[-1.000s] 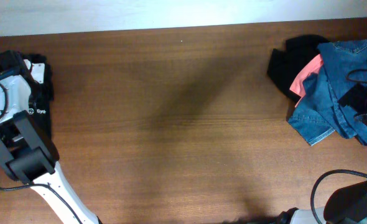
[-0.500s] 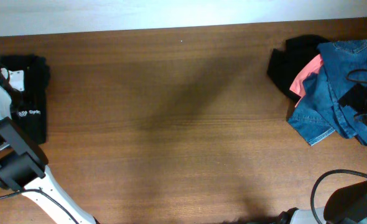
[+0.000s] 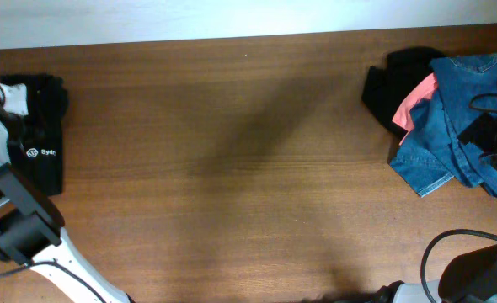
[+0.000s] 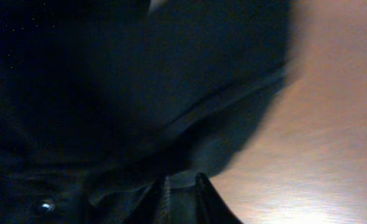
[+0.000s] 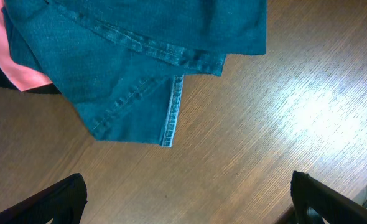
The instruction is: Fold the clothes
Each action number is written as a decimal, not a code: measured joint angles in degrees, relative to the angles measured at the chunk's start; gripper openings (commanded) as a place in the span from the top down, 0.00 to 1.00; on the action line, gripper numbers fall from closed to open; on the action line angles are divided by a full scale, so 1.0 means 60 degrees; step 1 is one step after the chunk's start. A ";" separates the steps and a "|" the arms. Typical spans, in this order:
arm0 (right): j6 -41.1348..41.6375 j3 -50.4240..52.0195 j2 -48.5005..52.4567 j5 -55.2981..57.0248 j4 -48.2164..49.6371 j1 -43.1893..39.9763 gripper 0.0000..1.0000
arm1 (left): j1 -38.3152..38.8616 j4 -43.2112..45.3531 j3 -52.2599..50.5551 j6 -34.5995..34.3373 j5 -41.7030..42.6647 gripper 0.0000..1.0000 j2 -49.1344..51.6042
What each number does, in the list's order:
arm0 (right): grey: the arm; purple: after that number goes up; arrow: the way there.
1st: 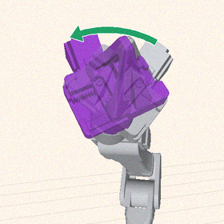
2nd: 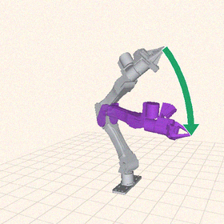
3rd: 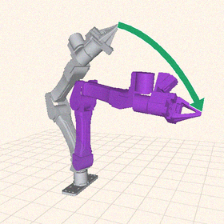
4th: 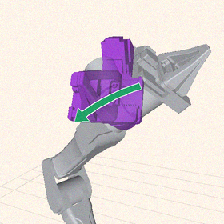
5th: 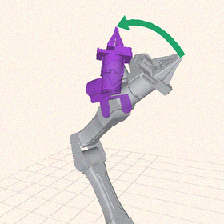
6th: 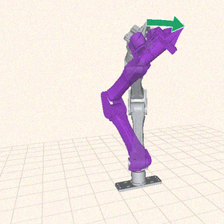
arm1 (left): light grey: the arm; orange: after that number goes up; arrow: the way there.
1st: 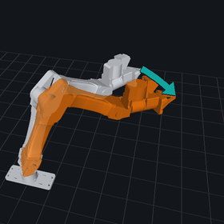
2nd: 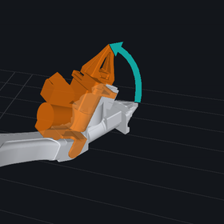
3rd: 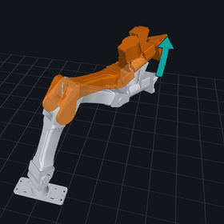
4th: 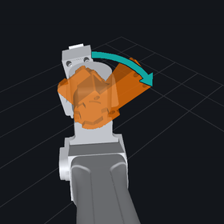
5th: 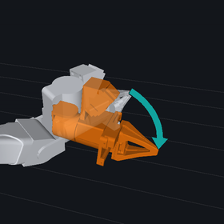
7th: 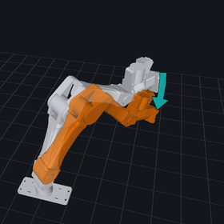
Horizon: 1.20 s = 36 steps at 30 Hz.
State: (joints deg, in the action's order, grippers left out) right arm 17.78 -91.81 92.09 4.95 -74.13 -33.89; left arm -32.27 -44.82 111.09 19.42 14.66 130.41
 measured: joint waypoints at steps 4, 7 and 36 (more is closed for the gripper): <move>0.0007 0.0000 0.0000 0.0000 -0.0004 0.0000 0.02 | 0.0007 0.0124 0.0251 -0.0889 0.1155 0.42 -0.1191; 0.0007 0.0000 0.0000 0.0000 0.0000 0.0000 0.01 | 0.0007 -0.0113 0.0423 -0.1912 0.1676 0.39 -0.2306; 0.0004 0.0000 0.0000 0.0000 -0.0004 0.0000 0.01 | 0.0007 -0.1759 0.0525 -0.3931 0.2175 0.00 -0.4914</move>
State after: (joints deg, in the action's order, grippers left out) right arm 17.80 -91.81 92.09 4.95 -74.15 -33.89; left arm -32.23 -55.37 114.24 -4.16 27.70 100.92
